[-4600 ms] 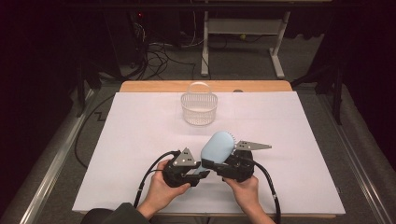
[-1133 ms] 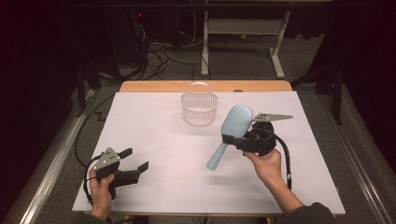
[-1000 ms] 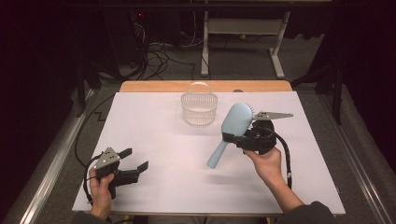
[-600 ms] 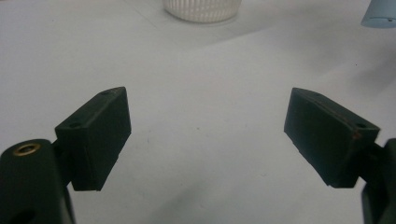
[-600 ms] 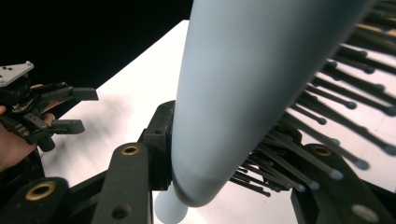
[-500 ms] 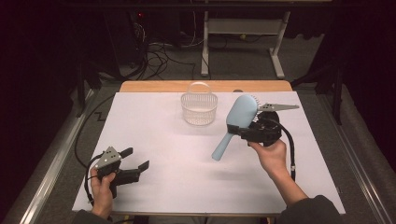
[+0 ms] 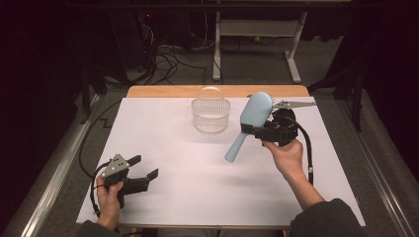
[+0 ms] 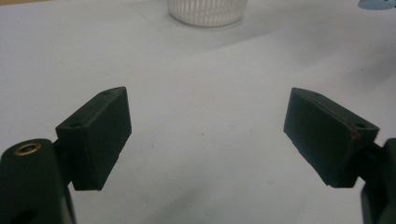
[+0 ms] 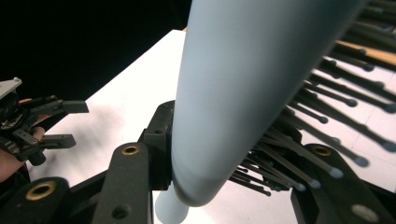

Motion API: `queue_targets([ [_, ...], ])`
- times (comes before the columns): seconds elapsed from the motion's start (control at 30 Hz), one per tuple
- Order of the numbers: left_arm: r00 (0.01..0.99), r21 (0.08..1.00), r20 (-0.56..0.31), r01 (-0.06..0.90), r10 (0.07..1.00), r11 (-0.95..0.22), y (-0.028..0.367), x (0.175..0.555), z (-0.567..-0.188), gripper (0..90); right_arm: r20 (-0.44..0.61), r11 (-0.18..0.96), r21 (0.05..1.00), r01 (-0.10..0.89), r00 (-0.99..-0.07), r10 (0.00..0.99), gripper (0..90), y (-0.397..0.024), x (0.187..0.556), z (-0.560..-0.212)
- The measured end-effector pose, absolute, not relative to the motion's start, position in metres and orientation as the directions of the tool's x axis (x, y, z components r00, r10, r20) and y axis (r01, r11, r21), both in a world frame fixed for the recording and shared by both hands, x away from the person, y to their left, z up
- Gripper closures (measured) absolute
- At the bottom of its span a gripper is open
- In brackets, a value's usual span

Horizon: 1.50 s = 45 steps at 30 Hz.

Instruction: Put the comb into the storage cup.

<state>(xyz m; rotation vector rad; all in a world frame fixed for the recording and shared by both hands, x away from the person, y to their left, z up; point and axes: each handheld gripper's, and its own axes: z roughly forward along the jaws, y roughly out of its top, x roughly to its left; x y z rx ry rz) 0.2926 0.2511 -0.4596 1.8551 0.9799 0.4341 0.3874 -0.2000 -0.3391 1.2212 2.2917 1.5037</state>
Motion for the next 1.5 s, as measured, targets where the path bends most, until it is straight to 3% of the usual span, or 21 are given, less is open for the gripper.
queue_targets([
  [1.5, 0.628, 0.864, -0.112, 0.444, 0.770, -0.236, 0.247, 0.293, -0.461, 16.2, 0.270, 0.144, 0.834, 0.533, -0.621, 0.736, 55.6, -0.188, 0.433, -0.298],
])
